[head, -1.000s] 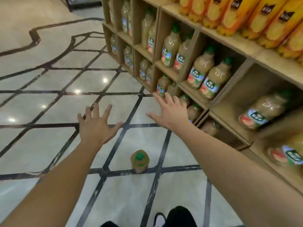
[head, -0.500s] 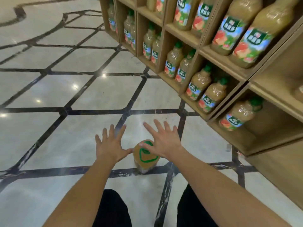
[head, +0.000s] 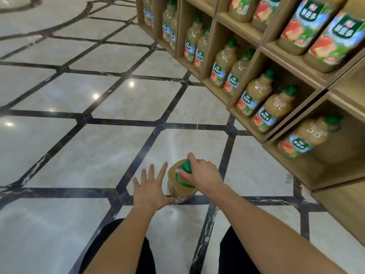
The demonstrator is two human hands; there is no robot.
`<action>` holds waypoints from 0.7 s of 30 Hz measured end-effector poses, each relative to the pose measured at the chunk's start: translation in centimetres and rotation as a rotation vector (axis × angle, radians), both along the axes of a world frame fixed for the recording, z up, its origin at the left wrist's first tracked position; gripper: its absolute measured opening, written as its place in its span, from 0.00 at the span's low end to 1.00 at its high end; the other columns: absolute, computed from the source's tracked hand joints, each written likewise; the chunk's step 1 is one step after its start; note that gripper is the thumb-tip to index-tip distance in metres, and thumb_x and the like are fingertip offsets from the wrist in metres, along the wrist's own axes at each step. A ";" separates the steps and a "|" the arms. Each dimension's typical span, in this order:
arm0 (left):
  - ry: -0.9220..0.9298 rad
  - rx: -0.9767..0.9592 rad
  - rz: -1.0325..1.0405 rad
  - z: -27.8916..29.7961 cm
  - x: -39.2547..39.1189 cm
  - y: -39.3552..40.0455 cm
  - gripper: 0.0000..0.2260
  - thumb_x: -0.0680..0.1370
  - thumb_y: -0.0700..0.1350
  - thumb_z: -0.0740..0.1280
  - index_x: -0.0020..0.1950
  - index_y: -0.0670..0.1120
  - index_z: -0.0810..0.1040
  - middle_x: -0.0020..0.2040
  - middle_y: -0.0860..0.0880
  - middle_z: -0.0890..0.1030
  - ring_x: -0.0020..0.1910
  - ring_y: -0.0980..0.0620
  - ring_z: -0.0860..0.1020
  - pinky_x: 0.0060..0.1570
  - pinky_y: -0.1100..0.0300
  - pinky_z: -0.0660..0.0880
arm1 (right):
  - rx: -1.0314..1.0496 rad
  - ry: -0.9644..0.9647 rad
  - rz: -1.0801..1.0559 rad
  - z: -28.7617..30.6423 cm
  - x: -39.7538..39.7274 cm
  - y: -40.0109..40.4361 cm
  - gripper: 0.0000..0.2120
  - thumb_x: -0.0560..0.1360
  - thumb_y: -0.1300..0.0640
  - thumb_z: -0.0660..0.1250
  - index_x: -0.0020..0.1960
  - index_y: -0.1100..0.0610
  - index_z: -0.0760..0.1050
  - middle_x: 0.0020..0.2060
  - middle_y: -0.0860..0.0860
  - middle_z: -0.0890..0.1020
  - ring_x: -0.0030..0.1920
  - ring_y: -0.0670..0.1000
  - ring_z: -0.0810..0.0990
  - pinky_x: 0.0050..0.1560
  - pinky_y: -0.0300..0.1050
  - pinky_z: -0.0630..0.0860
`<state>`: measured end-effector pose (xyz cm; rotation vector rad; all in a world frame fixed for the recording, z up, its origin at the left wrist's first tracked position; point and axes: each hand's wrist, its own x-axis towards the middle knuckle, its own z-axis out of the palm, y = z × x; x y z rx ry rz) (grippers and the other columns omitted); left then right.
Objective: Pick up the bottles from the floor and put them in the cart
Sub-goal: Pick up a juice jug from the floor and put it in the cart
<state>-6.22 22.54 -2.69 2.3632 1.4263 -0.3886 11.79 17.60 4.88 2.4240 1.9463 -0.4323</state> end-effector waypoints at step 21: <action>-0.744 -0.205 0.192 -0.6 4.6 -3.5 0.44 0.52 0.61 0.83 0.62 0.63 0.62 0.55 0.62 0.71 0.54 0.58 0.75 0.46 0.62 0.79 | 0.107 -0.159 0.143 1.6 2.6 -2.7 0.29 0.76 0.27 0.48 0.51 0.54 0.65 0.26 0.48 0.67 0.30 0.55 0.70 0.34 0.48 0.64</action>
